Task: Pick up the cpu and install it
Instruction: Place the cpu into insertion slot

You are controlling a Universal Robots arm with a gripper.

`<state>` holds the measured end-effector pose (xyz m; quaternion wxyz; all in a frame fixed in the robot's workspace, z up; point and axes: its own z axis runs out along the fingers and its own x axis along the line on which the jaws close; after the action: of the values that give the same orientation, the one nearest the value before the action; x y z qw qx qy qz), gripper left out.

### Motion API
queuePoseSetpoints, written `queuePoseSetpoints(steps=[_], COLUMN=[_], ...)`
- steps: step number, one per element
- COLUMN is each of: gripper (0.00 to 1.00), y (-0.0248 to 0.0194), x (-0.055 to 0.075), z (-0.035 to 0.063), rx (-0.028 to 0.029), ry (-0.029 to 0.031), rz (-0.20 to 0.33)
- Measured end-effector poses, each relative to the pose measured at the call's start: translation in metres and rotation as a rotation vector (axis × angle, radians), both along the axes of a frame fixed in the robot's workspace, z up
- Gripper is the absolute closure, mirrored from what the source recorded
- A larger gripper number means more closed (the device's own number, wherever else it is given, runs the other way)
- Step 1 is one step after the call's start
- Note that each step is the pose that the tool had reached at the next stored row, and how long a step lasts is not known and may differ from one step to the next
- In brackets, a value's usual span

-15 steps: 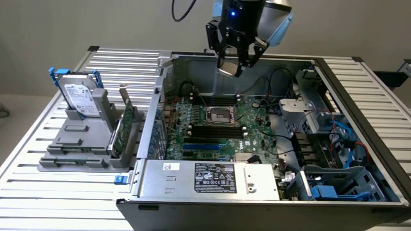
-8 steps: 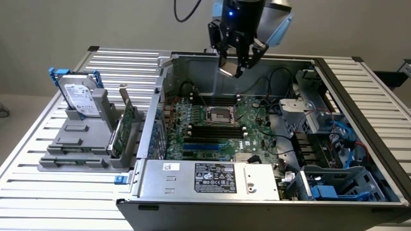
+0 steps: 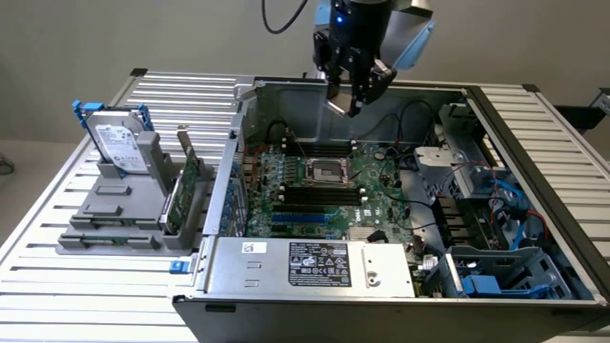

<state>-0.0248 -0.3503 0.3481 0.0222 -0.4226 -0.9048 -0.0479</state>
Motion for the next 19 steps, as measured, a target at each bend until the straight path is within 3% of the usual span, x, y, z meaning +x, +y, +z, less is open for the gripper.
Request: queuePoseSetpoints(steps=[18, 19], gripper=[0.45, 0.45], y=[0.0, 0.0], x=[0.0, 0.0], z=[-0.0022, -0.0025], rx=[0.0002, 0.0002], ry=[-0.0001, -0.0001], rz=[-0.327, -0.378])
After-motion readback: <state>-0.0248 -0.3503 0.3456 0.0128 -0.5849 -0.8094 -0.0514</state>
